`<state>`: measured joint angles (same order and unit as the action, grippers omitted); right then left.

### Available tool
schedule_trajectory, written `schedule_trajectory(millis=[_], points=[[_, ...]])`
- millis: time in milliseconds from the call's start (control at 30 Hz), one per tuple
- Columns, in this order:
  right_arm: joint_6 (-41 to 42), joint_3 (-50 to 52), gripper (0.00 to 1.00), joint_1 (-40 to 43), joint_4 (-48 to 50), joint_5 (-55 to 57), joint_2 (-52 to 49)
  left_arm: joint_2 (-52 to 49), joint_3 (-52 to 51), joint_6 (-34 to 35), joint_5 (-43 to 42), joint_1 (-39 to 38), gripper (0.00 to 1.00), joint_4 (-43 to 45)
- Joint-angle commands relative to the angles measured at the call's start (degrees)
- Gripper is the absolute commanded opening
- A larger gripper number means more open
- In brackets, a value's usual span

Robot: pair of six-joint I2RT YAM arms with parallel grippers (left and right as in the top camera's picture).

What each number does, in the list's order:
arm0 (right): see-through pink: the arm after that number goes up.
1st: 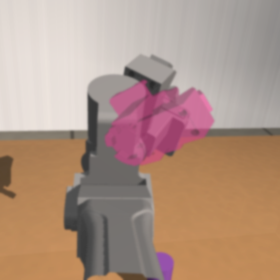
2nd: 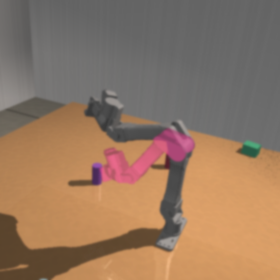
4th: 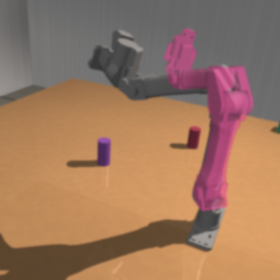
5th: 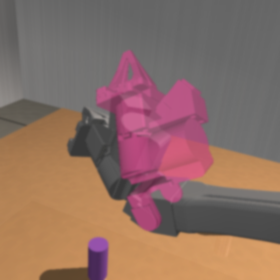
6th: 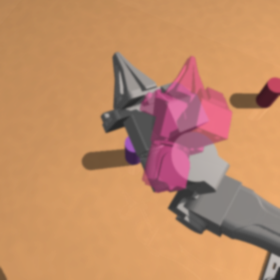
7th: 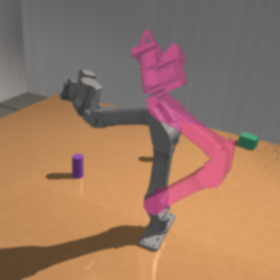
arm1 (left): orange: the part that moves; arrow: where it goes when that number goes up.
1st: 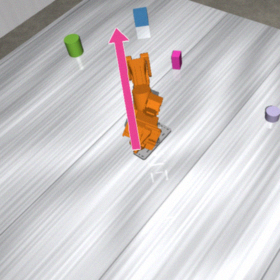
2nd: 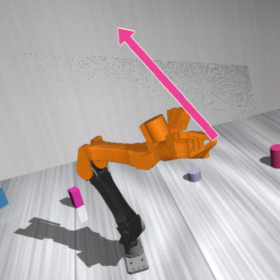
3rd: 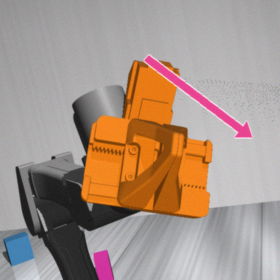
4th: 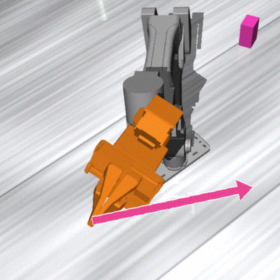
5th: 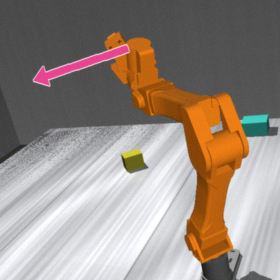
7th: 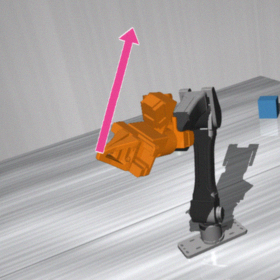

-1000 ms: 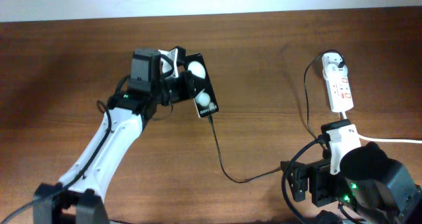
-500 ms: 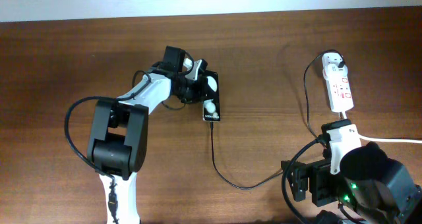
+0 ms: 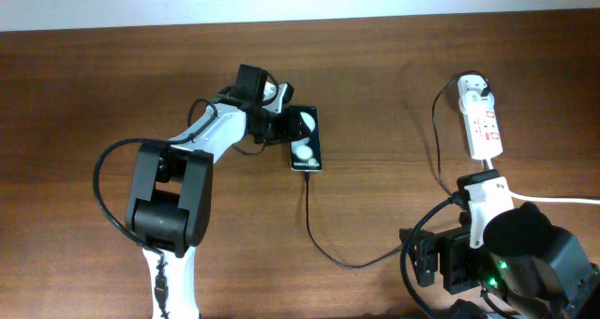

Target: Plug charger to phone and switch on socket

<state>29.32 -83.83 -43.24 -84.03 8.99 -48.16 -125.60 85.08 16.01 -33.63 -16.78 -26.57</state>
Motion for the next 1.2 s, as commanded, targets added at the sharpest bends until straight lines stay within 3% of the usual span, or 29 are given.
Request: schedule_trajectory(millis=[0, 100, 167, 200, 233, 400, 500, 700, 900, 1000, 1167], points=[[-0.4, -0.5, 0.99, -0.2, 0.0, 0.7, 0.2, -0.4, 0.4, -0.7, 3.7, -0.1, 0.63, -0.3], [-0.4, -0.5, 0.98, -0.2, 0.0, 0.7, 0.2, -0.4, 0.4, -0.7, 4.6, -0.1, 0.70, -2.2], [-0.4, -0.5, 0.99, -0.2, 0.0, 0.7, 0.2, -0.4, 0.4, -0.7, 8.0, 0.0, 0.82, -4.1], [-0.4, -0.5, 0.99, -0.2, 0.0, 0.7, 0.2, -0.4, 0.4, -0.7, 8.0, 0.2, 0.96, -4.2], [-0.4, -0.5, 0.99, -0.2, 0.0, 0.7, 0.2, -0.4, 0.4, -0.7, 8.0, 0.2, 0.99, -4.2], [-0.4, -0.5, 0.99, -0.2, 0.0, 0.7, 0.2, -0.4, 0.5, -0.7, 9.7, 1.9, 0.99, -4.8], [-0.4, -0.5, 0.99, -0.2, 0.0, 0.7, 0.2, -0.4, 3.3, -0.7, 21.9, 2.1, 0.99, -12.2], [-0.4, -0.5, 0.99, -0.2, 0.0, 0.7, 0.2, 2.5, 12.8, -0.7, 25.5, 2.4, 0.99, -21.2], [-0.4, -0.5, 0.99, -0.2, 0.0, 0.7, 0.2, 17.0, 12.8, -0.7, 35.1, 3.1, 0.99, -26.5], [-0.4, -0.5, 0.99, -0.2, 0.0, 0.7, 0.2, 26.2, 12.8, -0.7, 35.2, 3.2, 0.99, -29.4], [-0.4, -0.5, 0.99, -0.2, 0.0, 0.7, 0.2, 44.9, 12.8, -0.7, 41.2, 3.2, 0.99, -41.6]])
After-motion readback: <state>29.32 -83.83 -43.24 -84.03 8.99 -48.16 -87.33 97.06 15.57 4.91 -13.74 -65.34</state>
